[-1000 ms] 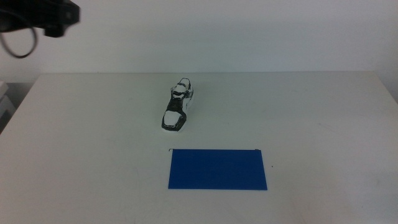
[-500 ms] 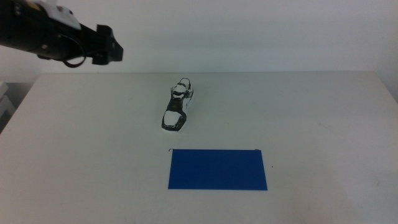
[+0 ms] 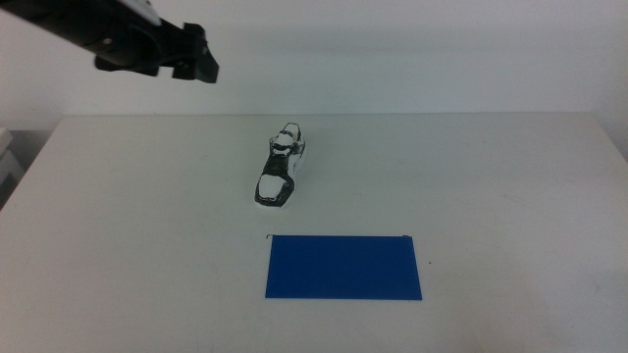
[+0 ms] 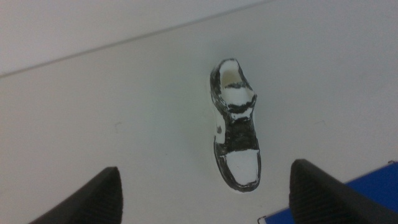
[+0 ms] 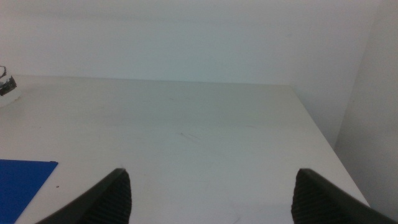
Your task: Use one arm to grab the shoe from the table and place it on the mat.
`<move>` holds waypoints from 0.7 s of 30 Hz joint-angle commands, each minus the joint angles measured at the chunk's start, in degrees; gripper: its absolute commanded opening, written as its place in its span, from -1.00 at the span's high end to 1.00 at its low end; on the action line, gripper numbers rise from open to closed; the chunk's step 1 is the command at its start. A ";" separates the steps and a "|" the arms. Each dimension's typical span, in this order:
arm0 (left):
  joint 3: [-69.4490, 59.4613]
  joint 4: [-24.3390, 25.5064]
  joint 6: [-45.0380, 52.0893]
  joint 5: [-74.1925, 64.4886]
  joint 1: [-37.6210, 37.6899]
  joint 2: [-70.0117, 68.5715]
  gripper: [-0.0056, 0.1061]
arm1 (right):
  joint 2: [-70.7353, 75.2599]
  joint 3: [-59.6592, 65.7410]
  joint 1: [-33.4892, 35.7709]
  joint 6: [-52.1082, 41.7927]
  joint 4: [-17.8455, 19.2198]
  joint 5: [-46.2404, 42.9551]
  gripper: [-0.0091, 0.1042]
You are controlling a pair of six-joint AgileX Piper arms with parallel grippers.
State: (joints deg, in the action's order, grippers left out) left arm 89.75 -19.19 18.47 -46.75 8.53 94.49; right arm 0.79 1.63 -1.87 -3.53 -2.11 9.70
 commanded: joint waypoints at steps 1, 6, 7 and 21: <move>5.75 -1.69 -0.61 -1.39 0.12 1.27 -0.71 | 1.16 -0.54 0.18 -0.72 0.49 -4.55 -0.33; 15.06 -2.99 -0.71 -8.00 0.57 9.57 -0.71 | 1.16 -0.54 0.18 -0.72 0.49 -4.55 -0.33; 16.95 -2.83 -0.97 -8.91 0.86 11.29 -0.71 | 1.16 -0.54 0.18 -0.72 0.49 -4.55 -0.33; 34.96 2.03 -7.03 -13.59 5.48 27.30 -0.71 | 1.16 -0.54 0.18 -0.72 0.49 -4.55 -0.33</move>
State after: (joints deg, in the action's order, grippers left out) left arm 121.93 -15.99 12.37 -61.76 13.69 124.39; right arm 0.79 1.63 -1.87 -3.53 -2.11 9.70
